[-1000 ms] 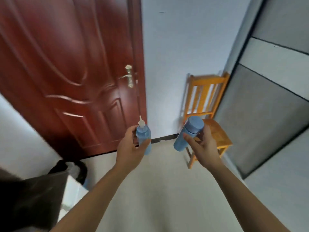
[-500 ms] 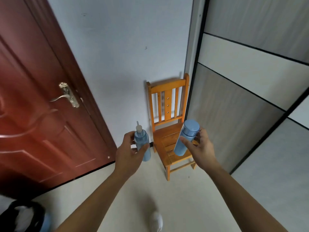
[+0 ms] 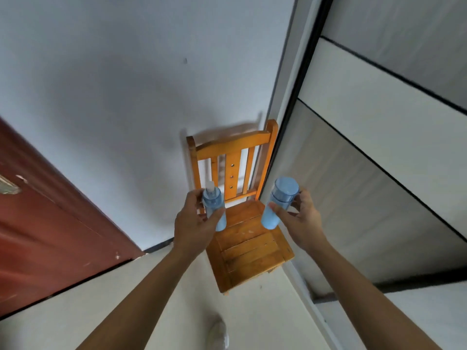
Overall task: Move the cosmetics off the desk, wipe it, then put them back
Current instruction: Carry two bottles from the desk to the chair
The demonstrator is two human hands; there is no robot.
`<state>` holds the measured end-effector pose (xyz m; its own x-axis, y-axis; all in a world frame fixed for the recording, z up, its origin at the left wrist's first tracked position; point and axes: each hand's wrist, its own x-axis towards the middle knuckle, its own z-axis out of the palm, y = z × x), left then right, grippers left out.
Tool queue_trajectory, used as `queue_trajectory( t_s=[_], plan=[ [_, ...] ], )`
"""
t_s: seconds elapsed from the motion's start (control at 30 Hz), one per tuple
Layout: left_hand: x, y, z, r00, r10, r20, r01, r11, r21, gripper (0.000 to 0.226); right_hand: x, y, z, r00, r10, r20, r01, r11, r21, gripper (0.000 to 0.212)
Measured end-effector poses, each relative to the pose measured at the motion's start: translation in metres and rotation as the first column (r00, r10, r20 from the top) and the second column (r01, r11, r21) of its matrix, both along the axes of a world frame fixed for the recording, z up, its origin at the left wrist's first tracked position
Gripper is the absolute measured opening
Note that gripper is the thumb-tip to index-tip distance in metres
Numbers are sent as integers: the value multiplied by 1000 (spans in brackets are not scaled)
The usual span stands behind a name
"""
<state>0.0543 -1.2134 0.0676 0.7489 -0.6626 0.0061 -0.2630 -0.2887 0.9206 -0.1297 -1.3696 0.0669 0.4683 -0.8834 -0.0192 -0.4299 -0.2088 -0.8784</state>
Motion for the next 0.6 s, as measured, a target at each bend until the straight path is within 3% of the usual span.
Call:
queue_trajectory(
  t_s=[0.23, 0.6],
  plan=[
    [29, -79, -69, 995, 77, -58, -70, 992, 107, 53, 49, -80, -68, 999, 16, 40, -21, 991, 132, 56],
    [57, -136, -272, 966, 240, -93, -197, 922, 333, 51, 117, -150, -294, 988, 149, -34, -139, 968, 207, 55]
  ],
)
